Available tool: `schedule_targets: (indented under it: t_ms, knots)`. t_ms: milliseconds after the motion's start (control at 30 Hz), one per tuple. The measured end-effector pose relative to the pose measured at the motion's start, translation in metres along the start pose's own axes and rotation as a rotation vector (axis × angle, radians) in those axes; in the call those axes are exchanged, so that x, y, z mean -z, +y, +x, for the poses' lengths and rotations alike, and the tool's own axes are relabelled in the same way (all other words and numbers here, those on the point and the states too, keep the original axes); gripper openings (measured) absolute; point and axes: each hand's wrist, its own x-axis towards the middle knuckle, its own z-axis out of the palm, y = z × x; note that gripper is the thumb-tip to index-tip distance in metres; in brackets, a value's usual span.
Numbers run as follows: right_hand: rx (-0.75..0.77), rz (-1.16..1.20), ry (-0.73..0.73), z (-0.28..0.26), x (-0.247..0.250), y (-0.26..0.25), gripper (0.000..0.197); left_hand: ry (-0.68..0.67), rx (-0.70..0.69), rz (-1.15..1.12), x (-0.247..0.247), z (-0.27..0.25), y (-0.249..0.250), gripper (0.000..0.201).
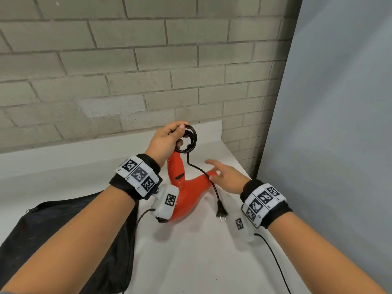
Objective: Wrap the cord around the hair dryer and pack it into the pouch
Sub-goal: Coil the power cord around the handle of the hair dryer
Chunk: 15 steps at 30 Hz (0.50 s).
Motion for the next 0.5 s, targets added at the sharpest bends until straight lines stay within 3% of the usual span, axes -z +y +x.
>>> schedule_targets:
  t_ms: [100, 200, 300, 367, 500]
  knots:
    - [0.196, 0.122, 0.095, 0.002, 0.0, -0.028, 0.051, -0.069, -0.02, 0.013, -0.008, -0.005, 0.004, 0.018]
    - [0.24, 0.243, 0.156, 0.01, -0.004, -0.037, 0.038, -0.081, -0.044, 0.018, -0.015, -0.01, 0.007, 0.015]
    - [0.214, 0.307, 0.266, 0.014, -0.004, -0.036, 0.025, -0.1, -0.058, 0.003, -0.017, -0.014, 0.007, 0.016]
    - [0.153, 0.181, 0.305, 0.017, -0.001, -0.03, 0.023, -0.11, -0.051, -0.005, -0.018, -0.015, 0.007, 0.018]
    - [0.025, 0.038, 0.252, 0.017, 0.005, -0.018, 0.02, -0.131, -0.078, 0.091, -0.021, -0.015, 0.008, 0.024]
